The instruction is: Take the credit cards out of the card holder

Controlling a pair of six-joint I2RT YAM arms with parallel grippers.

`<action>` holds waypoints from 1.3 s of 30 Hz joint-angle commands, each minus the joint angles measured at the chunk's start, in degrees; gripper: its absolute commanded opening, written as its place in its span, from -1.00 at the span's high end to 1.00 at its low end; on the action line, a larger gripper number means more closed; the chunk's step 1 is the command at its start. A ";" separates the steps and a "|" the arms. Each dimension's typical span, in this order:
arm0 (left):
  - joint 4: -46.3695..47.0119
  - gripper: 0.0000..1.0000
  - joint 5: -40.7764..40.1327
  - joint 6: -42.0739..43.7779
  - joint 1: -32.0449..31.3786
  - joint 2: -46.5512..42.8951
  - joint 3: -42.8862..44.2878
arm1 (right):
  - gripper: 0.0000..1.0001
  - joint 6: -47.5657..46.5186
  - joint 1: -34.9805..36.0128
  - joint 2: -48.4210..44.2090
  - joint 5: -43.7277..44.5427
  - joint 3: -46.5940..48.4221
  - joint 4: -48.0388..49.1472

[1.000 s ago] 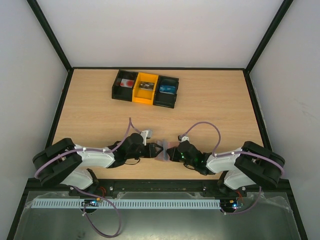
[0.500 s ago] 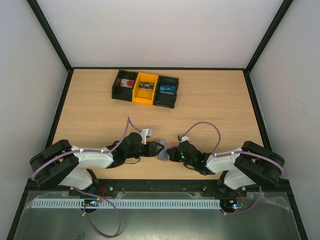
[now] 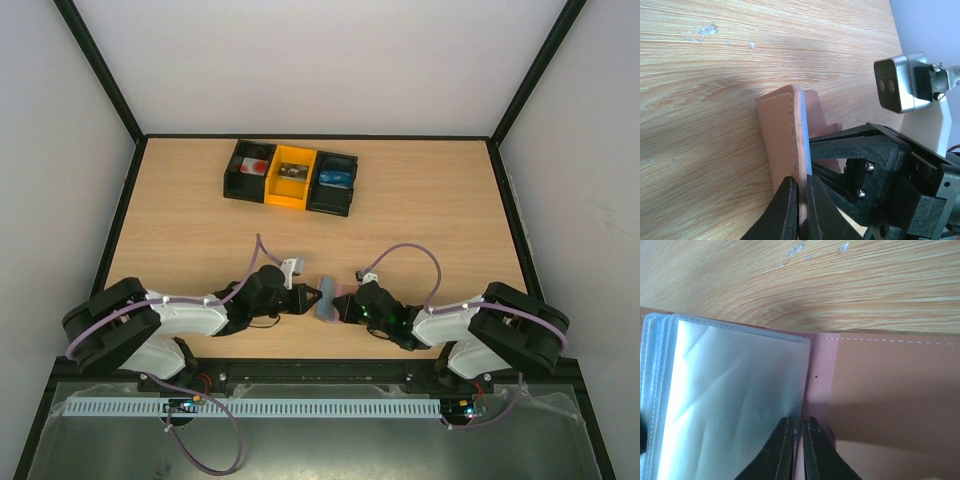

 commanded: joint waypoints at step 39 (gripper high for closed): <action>-9.50 0.95 -5.57 -2.54 -2.17 -15.51 -3.95 | 0.26 0.44 2.69 -10.33 4.49 5.40 -19.54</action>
